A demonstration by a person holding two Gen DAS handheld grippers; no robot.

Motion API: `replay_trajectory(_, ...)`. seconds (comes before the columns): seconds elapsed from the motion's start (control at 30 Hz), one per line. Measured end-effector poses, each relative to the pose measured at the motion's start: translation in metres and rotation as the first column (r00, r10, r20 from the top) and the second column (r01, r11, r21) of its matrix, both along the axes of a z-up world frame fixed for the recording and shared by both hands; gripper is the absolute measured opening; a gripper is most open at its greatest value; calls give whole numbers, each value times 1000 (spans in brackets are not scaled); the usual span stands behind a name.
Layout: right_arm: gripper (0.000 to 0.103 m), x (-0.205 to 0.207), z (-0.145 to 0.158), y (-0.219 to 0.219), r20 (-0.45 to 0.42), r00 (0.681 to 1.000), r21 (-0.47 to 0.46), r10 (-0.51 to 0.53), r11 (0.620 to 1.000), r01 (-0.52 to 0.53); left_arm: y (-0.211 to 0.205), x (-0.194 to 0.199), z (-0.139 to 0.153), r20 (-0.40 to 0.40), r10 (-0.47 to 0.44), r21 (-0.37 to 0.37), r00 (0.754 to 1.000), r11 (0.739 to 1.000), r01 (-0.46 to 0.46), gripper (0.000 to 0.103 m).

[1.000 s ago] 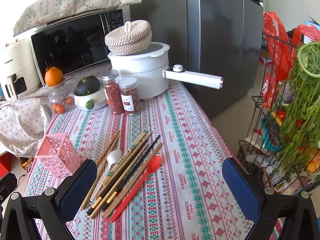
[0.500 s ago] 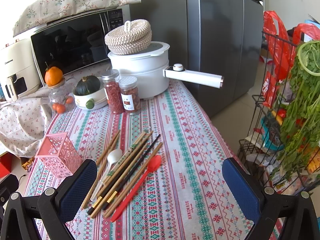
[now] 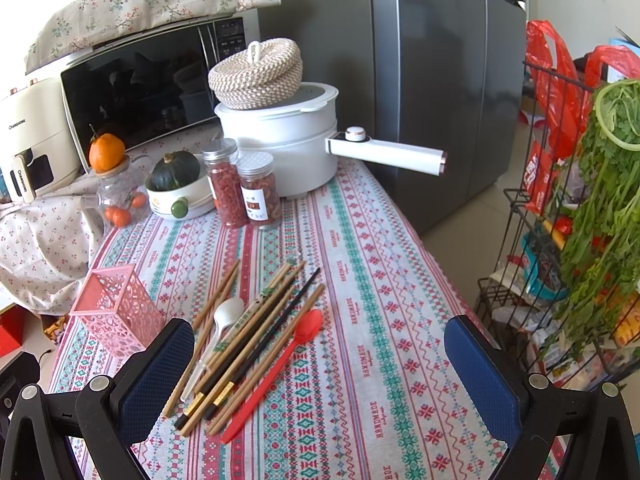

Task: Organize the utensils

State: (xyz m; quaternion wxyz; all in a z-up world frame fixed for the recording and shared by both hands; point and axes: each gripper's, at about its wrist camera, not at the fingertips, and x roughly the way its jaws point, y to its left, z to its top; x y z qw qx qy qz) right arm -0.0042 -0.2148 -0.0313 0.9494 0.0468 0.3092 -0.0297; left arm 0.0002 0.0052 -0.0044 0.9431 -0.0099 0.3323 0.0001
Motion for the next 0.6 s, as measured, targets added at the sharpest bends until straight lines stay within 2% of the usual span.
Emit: replay_trajectory(0.6, 103, 0, -2, 1, -8, 1000, 7, -1, 1000, 1, -5, 0, -7, -3, 0, 6, 1000, 1000, 0, 103)
